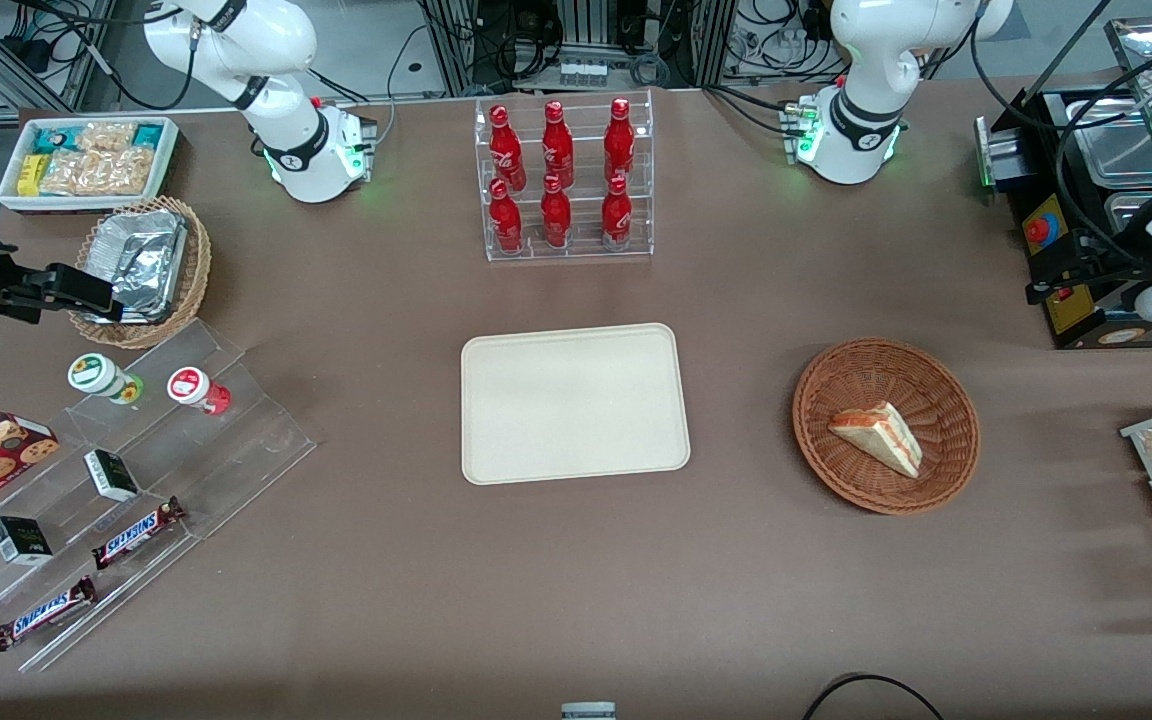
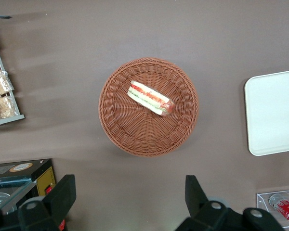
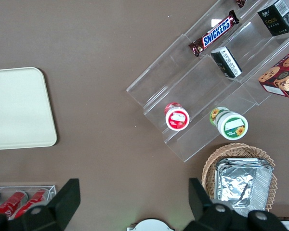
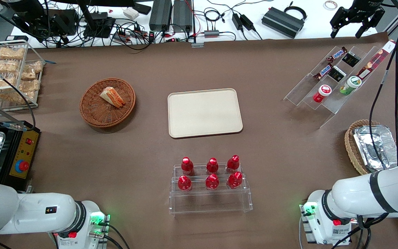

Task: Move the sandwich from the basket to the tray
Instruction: 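Move the left gripper from rest toward the wicker basket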

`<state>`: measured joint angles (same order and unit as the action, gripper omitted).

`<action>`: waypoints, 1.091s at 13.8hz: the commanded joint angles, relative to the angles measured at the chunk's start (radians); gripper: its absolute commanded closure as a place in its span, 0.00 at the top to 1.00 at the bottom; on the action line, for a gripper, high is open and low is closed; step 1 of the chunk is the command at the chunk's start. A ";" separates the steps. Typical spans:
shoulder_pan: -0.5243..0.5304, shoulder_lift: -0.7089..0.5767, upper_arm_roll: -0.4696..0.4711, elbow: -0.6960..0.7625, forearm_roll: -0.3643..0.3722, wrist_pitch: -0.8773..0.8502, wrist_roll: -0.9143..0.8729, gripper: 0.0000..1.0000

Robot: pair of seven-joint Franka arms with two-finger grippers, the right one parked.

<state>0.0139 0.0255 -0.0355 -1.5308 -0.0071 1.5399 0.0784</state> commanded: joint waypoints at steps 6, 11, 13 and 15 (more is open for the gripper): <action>-0.005 0.025 0.000 -0.078 -0.001 0.078 -0.055 1.00; -0.005 0.019 -0.040 -0.322 -0.002 0.378 -0.273 1.00; -0.005 0.031 -0.044 -0.386 -0.002 0.484 -0.368 1.00; -0.005 0.063 -0.044 -0.434 -0.004 0.584 -0.469 1.00</action>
<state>0.0079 0.0808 -0.0793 -1.9194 -0.0071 2.0490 -0.3047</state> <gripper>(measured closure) 0.000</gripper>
